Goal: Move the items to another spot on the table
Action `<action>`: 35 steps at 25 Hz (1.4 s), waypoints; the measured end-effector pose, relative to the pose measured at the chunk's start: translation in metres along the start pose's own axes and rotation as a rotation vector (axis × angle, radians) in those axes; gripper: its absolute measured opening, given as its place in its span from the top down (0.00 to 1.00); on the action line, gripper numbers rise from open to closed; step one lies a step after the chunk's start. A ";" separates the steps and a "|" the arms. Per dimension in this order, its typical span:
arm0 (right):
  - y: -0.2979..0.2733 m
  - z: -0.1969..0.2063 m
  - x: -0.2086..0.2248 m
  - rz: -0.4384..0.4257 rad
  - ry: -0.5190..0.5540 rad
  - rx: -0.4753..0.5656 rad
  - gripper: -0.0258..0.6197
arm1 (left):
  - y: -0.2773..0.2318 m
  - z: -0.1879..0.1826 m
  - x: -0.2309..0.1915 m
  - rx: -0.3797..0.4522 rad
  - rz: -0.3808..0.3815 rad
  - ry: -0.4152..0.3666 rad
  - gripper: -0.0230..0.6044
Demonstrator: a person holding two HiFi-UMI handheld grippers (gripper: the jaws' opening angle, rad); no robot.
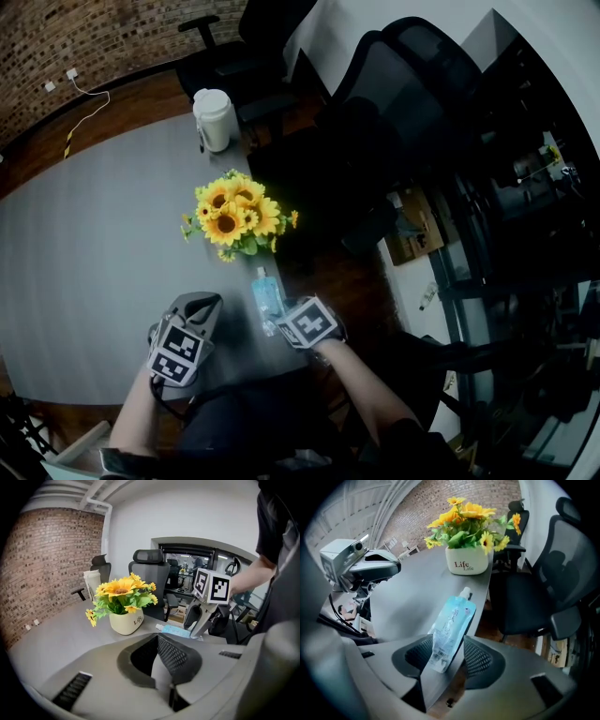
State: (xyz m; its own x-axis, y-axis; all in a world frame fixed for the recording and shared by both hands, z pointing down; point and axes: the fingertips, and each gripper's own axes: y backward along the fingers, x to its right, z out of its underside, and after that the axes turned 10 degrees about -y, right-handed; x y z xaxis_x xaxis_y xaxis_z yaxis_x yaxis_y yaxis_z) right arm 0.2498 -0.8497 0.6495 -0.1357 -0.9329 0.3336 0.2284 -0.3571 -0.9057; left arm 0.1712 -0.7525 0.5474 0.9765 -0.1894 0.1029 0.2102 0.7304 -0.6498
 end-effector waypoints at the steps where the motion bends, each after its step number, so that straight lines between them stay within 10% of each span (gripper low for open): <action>1: 0.001 0.000 0.003 0.011 0.009 0.004 0.63 | 0.000 0.000 -0.001 0.001 -0.001 -0.001 0.95; 13: -0.007 -0.016 0.002 0.061 0.106 0.053 0.63 | -0.014 -0.003 0.017 -0.012 0.058 0.001 0.95; 18: -0.009 -0.015 0.002 0.042 0.084 0.083 0.63 | -0.035 0.001 0.051 -0.078 0.132 -0.117 0.95; 27: -0.005 -0.015 0.005 0.005 0.038 0.151 0.63 | -0.054 -0.002 0.074 -0.090 0.225 0.021 0.95; 35: 0.046 -0.031 -0.028 -0.376 -0.095 0.335 0.74 | -0.076 0.002 0.088 -0.159 0.235 -0.035 0.95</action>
State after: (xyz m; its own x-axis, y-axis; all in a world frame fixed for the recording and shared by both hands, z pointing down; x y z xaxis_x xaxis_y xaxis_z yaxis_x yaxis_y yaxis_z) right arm 0.2338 -0.8383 0.5906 -0.1831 -0.7319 0.6563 0.4791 -0.6494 -0.5905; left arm 0.2412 -0.8232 0.6070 0.9992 -0.0024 -0.0409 -0.0299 0.6388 -0.7688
